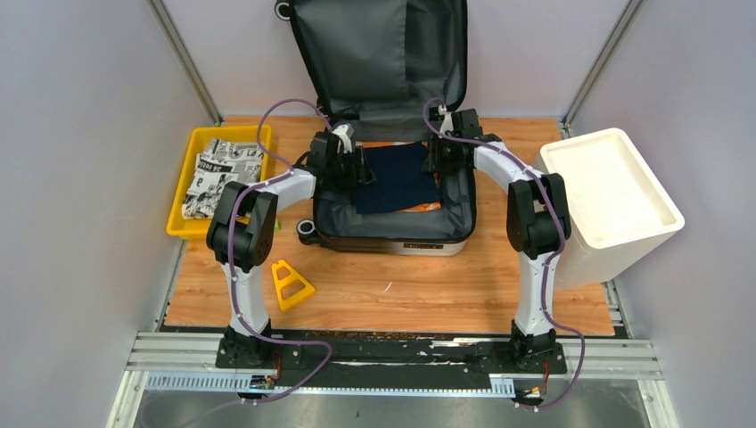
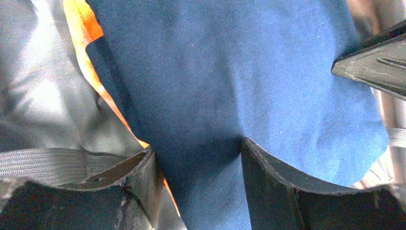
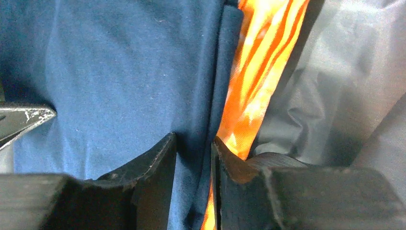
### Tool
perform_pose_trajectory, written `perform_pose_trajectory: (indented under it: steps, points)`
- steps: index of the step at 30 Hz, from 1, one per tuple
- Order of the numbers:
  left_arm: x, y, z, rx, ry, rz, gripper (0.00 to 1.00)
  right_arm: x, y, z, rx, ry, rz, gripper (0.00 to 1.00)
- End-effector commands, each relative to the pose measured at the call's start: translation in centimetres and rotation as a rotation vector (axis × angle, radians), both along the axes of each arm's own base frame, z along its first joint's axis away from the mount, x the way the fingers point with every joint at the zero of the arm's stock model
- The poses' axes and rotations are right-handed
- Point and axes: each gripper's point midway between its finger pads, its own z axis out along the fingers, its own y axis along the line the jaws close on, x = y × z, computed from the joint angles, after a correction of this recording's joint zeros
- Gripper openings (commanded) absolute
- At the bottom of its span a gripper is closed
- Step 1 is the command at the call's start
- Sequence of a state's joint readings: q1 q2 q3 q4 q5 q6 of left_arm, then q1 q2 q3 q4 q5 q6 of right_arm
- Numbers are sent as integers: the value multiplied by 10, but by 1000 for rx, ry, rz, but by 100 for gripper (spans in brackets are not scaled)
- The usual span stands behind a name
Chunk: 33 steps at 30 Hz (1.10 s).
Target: Open, take out, and arrange the luggage
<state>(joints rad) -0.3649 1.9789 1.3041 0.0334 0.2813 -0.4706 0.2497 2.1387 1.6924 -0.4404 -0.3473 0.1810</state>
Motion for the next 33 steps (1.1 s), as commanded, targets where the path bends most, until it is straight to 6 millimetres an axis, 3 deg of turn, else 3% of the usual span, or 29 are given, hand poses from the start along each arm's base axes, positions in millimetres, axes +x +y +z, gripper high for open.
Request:
perform_pose_trajectory:
  steps: [1,6,9,15,16,20,27,29,33]
  points:
    - [14,-13,29,-73,-103,-24,60,13,6,25,28,-71,36,25]
    - [14,-13,46,-88,-124,-17,45,12,6,33,43,-83,44,14]
    - [14,-12,54,-82,-126,-15,28,11,9,37,62,-83,50,9]
    - [13,-8,63,-54,-108,-5,12,5,9,41,79,-62,15,5]
    - [14,-8,66,-54,-113,-4,12,3,8,42,83,-58,11,5]
    - [15,-7,74,-52,-131,0,36,-2,9,41,97,-43,5,7]
    - [14,-9,71,-49,-105,-12,44,2,2,39,74,-47,-33,31]
    - [14,-9,69,-48,-104,-13,45,6,0,42,69,-58,-41,40]
    - [14,-9,66,-47,-100,-16,31,12,-3,41,62,-70,-46,50]
